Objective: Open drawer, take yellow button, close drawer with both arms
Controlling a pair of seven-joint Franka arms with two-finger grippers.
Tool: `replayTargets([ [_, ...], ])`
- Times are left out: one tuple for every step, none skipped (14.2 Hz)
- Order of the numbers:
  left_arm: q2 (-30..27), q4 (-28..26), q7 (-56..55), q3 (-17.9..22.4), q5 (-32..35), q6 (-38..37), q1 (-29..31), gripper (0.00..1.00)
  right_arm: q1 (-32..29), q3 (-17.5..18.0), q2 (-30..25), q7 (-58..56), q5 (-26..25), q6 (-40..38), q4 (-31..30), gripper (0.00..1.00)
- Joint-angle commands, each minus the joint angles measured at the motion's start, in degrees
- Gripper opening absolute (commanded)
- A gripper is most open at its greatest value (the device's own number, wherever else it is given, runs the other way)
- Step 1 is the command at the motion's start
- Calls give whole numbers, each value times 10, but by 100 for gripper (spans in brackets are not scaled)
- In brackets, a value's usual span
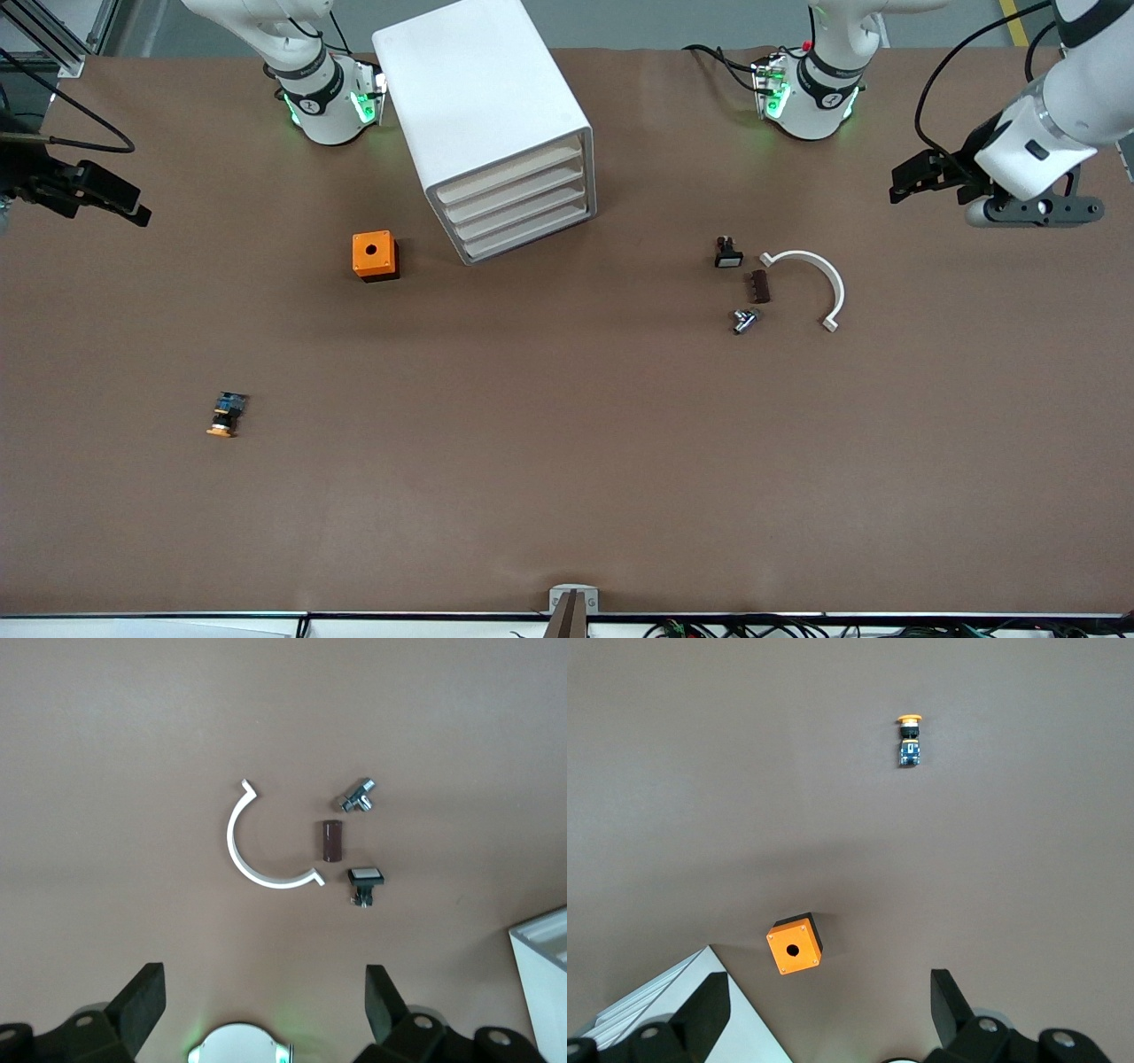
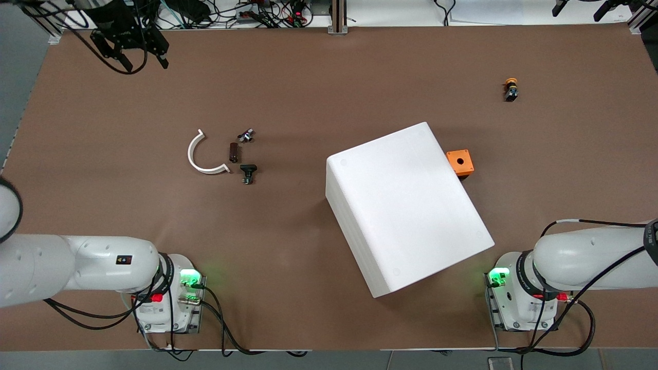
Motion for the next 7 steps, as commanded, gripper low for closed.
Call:
replayTargets([
  [-44, -24, 22, 20, 28, 38, -6, 99, 1, 2, -11, 11, -1, 4, -13, 100],
  [-44, -6, 29, 20, 37, 38, -1, 99, 1, 2, -11, 11, 0, 4, -13, 100],
  [-44, 9, 37, 19, 38, 38, 12, 99, 2, 3, -11, 11, 1, 5, -17, 100],
  [-44, 29, 48, 19, 38, 35, 24, 99, 5, 3, -10, 11, 1, 6, -18, 100],
  [-43, 45, 56, 19, 38, 31, 28, 99, 7, 3, -10, 11, 1, 7, -18, 100],
  [-42, 59, 59, 20, 38, 25, 31, 99, 9, 3, -11, 11, 2, 7, -18, 100],
  [-38, 72, 61, 22, 38, 23, 36, 99, 14, 3, -11, 11, 2, 7, -17, 100],
])
